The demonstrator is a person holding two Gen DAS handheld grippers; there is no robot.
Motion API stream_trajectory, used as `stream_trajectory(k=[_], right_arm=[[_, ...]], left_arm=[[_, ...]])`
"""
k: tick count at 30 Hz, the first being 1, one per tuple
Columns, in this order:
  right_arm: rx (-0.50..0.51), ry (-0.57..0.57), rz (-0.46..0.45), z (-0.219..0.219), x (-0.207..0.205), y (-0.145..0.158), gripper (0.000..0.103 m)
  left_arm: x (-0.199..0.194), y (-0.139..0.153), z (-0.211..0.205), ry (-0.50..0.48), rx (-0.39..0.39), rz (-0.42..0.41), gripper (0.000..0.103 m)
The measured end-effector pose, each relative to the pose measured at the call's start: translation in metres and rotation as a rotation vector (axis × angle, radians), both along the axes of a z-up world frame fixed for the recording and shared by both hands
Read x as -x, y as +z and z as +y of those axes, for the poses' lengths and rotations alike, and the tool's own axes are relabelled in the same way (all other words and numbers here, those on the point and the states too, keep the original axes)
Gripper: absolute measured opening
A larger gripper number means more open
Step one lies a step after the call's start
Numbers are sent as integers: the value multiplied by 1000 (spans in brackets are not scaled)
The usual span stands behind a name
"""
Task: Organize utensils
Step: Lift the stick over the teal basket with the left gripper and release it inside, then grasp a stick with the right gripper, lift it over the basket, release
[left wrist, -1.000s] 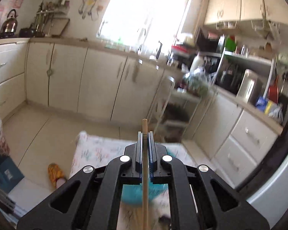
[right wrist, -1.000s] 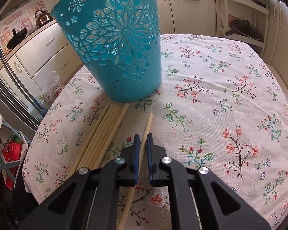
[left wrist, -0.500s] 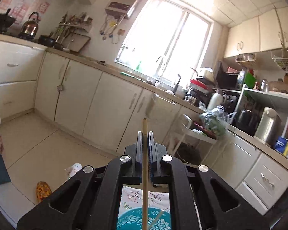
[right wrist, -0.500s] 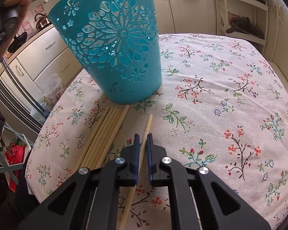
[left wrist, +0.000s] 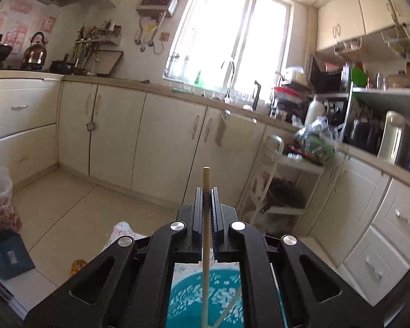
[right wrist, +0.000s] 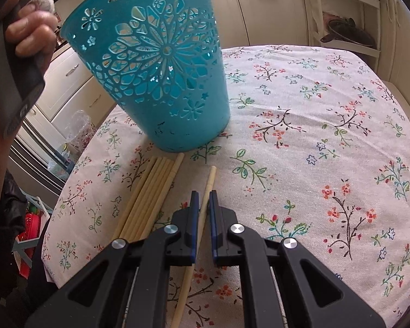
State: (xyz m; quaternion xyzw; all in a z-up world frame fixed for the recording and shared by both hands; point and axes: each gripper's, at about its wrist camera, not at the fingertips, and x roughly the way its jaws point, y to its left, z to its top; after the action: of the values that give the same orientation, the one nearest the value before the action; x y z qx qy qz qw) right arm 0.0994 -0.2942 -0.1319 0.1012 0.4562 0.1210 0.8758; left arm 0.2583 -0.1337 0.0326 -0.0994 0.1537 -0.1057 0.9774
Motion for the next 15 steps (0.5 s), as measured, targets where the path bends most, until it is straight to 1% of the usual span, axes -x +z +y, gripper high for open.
stream_trajectory(k=[4, 6, 8, 9, 10, 13, 14, 15], right_arm=[[7, 6, -2, 1, 0, 1, 10], [10, 11, -3, 3, 0, 1, 12], [11, 14, -4, 4, 0, 1, 13], [11, 13, -1, 4, 0, 1, 12], [9, 11, 1, 4, 0, 1, 13], [32, 9, 14, 6, 2, 3, 17], [46, 11, 14, 9, 2, 4, 18], [70, 13, 12, 12, 3, 5, 19]], left_arm=[[4, -9, -2, -26, -72, 65, 6], [10, -6, 4, -27, -93, 72, 8], [19, 0, 16, -20, -96, 76, 16], [24, 4, 24, -9, -97, 75, 26], [31, 8, 34, 7, -97, 67, 38], [51, 19, 64, 51, -83, 46, 53], [57, 19, 74, 65, -76, 47, 55], [62, 18, 83, 79, -71, 52, 61]])
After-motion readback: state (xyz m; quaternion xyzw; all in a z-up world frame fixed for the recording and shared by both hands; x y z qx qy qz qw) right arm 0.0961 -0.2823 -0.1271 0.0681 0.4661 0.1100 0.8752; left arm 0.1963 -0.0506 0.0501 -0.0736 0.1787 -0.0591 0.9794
